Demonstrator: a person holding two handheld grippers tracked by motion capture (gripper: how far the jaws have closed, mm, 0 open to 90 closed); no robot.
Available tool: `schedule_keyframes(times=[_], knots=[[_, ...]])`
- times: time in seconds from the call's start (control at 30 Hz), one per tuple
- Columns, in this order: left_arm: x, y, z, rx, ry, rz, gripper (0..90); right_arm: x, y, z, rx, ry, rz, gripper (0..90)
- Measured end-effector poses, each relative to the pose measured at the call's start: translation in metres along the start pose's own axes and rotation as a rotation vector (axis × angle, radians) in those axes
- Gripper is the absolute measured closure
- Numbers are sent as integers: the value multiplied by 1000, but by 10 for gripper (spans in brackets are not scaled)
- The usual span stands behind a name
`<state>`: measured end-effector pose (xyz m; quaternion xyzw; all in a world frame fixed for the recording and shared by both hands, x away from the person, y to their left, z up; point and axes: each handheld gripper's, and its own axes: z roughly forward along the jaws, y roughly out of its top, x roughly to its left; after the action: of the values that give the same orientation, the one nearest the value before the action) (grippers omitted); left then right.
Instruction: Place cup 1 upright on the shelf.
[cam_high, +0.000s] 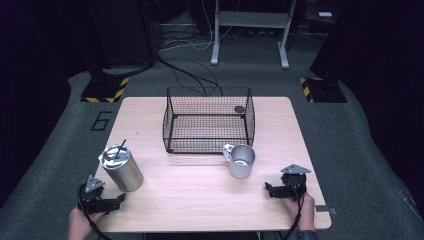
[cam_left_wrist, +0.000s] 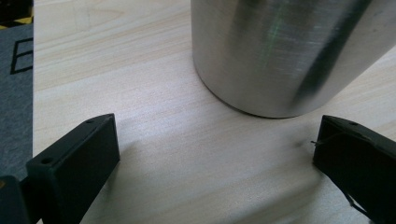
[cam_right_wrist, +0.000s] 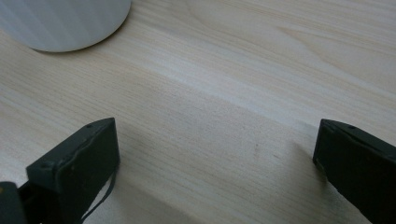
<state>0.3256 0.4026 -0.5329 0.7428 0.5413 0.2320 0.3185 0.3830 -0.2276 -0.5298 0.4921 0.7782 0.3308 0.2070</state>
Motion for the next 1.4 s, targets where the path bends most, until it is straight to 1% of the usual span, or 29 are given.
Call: schedule_keyframes(times=[0.03,0.1,0.13,0.17,0.2,0.37,0.4,0.47,0.5,0.53,0.57,0.6,0.63,0.67,0.8,0.83,0.87,0.9,0.93,0.97,1.0,1.03,1.07,1.13,1.17,1.2,1.23,1.37,1.4], knots=[[0,0,1,-6,3,-4,1,0,0,0,-1,-2,-1,0],[-1,1,1,3,8,-10,0,0,0,0,0,-1,-2,0],[-2,1,1,-4,17,-20,0,0,0,1,-4,-2,-3,0],[-2,1,1,-4,17,-20,0,0,0,1,-4,-2,-3,0],[-4,1,2,-3,30,-31,1,0,0,1,-6,-3,-5,0],[-4,1,2,-10,34,-39,2,0,0,1,-2,0,-2,0],[-4,0,1,-15,31,-43,11,-1,0,0,-2,4,-17,0],[-4,0,0,-14,34,-49,19,-1,0,0,-1,6,-15,0],[-4,0,0,-20,22,-53,32,-2,0,0,-1,7,-16,0],[-3,-2,-3,-26,-1,-58,36,-2,0,0,2,10,-17,0],[-3,-2,-3,-26,-1,-58,32,-2,0,0,2,10,-17,0],[-3,-2,-5,-24,-19,-62,32,-2,0,0,3,11,-16,0],[-3,-2,-5,-24,-19,-62,32,-2,0,0,3,11,-16,0],[-4,-3,-8,-42,-34,-65,29,-2,0,0,2,11,-20,0],[-6,-3,-13,-51,-49,-53,8,-2,0,0,1,10,-19,0],[-6,-3,-16,-63,-50,-50,3,-2,0,0,1,10,-20,0],[-6,-3,-16,-63,-50,-50,2,-2,0,0,1,10,-20,0],[-7,-2,-17,-78,-49,-57,2,-2,0,0,1,10,-20,0],[-8,-2,-21,-84,-74,-72,2,-2,0,0,2,10,-19,0],[-8,-2,-21,-84,-74,-72,2,-2,0,0,2,10,-19,0],[-11,0,-23,-92,-88,-75,2,-2,0,0,0,8,-16,0],[-11,0,-23,-92,-88,-75,1,-2,0,0,0,8,-16,0],[-12,2,-26,-92,-90,-67,1,-2,0,0,-1,7,-15,0],[-13,5,-31,-122,-104,-71,1,-1,0,0,0,5,-13,0],[-14,9,-36,-133,-129,-77,1,-1,0,0,2,0,-11,0],[-14,9,-36,-133,-129,-77,1,-1,0,0,2,0,-11,0],[-15,13,-39,-136,-129,-56,1,-1,-1,0,-3,-5,-7,0],[-18,18,-43,-160,-132,-49,0,-1,0,0,2,-4,-7,0],[-19,22,-46,-166,-130,-38,0,0,-1,0,3,-7,-3,0]])
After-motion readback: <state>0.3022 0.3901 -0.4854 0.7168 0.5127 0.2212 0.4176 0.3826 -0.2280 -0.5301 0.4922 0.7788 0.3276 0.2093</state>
